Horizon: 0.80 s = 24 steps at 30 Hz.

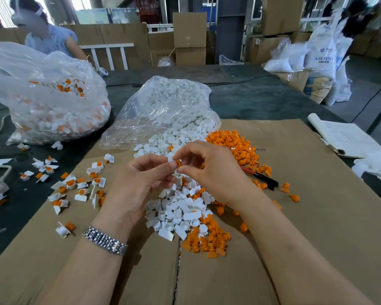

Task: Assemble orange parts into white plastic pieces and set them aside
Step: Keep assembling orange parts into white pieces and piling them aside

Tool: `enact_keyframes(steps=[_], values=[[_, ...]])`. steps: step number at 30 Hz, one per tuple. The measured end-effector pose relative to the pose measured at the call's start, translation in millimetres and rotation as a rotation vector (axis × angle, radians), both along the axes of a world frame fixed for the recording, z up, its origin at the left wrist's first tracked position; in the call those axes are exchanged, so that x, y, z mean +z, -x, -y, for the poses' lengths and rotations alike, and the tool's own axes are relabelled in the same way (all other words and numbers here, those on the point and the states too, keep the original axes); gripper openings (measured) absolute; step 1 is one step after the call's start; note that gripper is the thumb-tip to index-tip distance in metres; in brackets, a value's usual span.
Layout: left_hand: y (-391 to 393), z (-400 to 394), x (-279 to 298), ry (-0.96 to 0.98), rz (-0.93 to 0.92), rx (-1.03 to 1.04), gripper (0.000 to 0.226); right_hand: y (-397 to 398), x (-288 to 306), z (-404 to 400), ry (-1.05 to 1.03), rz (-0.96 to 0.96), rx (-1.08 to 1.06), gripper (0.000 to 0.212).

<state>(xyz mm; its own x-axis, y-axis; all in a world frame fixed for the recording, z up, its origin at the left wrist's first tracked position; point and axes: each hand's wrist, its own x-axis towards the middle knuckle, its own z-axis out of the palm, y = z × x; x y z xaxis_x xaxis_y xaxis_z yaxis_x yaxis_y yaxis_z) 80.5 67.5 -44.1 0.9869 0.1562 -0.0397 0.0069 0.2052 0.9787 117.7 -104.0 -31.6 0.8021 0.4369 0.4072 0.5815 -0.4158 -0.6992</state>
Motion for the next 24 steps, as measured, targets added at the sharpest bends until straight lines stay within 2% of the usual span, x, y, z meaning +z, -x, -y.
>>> enact_keyframes(steps=[7,13,24], values=[[-0.6,1.5,2.5,0.131,-0.043,0.005,0.007,-1.0,-1.0,0.0,-0.025,-0.002,0.011,0.019],[0.9,5.5,2.9,0.138,0.020,0.039,0.007,-2.2,-4.0,-0.7,-0.067,0.008,-0.017,0.021],[0.3,4.0,5.5,0.174,0.006,0.020,0.013,-2.1,5.6,8.0,-0.129,-0.065,0.054,0.032]])
